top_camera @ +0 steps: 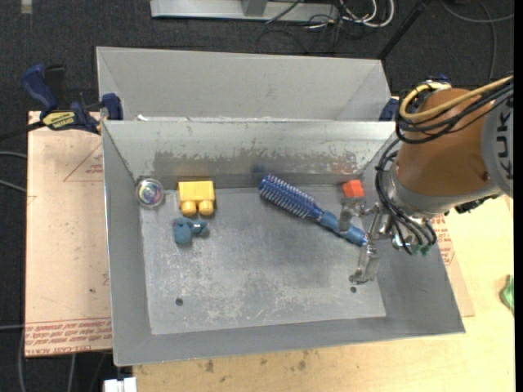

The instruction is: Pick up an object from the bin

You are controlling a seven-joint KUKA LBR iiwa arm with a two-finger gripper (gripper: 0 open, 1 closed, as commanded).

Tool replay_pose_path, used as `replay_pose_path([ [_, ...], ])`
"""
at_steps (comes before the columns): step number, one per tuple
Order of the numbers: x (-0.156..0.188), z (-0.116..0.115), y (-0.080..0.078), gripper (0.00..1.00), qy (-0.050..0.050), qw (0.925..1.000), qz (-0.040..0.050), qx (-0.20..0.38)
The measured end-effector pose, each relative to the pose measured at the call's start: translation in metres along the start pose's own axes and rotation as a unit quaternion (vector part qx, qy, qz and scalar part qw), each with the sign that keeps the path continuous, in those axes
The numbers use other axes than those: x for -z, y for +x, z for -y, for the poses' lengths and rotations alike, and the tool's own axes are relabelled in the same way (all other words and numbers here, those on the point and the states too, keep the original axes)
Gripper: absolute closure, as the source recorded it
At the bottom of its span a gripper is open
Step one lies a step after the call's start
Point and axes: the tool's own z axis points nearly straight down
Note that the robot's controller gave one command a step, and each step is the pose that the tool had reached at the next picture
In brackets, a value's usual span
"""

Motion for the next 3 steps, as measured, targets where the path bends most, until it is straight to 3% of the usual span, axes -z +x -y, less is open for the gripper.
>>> replay_pose_path([
  [1,-0.113,0.019,-0.084,0.00,-0.001,0.9998,0.0067,-0.019],
  [2,-0.108,0.018,-0.084,1.00,-0.001,0.9998,0.0078,-0.019],
  [3,0.047,0.026,-0.082,1.00,0.001,1.0000,0.0077,-0.004],
])
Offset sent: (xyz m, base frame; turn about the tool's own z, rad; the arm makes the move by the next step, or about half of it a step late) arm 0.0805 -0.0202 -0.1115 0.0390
